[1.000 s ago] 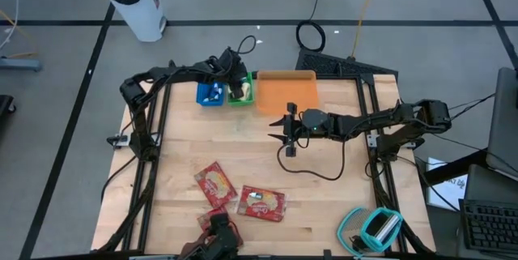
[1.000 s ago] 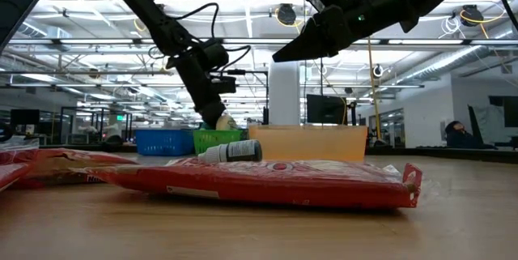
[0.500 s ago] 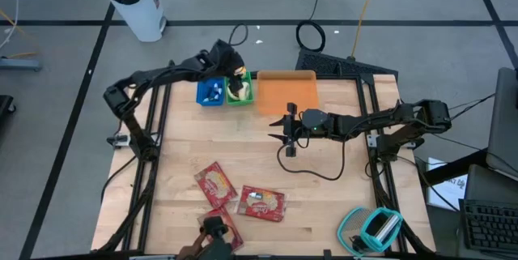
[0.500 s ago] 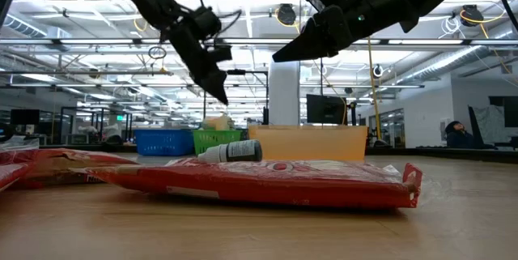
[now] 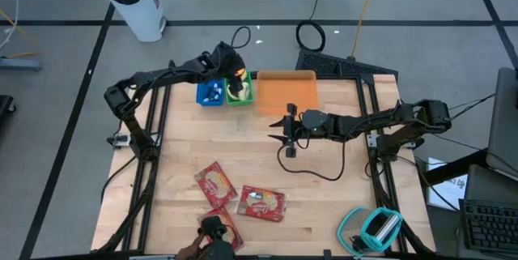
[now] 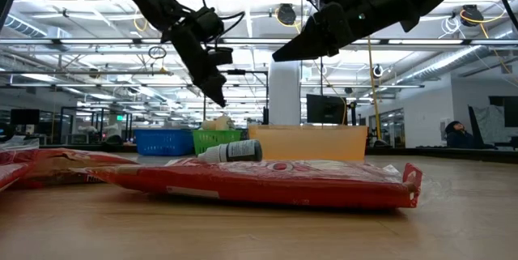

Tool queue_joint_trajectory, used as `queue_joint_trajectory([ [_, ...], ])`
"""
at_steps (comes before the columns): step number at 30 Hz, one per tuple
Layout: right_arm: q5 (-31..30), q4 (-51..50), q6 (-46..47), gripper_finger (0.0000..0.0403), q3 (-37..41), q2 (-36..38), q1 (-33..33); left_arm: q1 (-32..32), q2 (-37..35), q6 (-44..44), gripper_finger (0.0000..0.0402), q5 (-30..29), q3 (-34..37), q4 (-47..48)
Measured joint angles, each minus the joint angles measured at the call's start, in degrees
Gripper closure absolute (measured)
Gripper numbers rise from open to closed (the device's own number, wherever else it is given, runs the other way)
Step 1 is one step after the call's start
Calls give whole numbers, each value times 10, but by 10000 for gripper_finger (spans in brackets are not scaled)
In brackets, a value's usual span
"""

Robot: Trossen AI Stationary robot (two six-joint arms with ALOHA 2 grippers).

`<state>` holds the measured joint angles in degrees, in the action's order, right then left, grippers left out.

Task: Pick & Place Food Item
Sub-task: Put the blue donut into the green bin

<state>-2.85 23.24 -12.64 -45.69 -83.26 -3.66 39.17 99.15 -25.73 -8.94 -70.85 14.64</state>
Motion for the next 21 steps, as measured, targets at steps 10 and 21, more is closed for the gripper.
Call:
queue_joint_trajectory([
  [10,0,0,-1,264,0,0,0,26,45,-8,174,27,0,17],
  [21,0,0,-2,264,0,0,0,20,95,-42,197,39,-1,-12],
])
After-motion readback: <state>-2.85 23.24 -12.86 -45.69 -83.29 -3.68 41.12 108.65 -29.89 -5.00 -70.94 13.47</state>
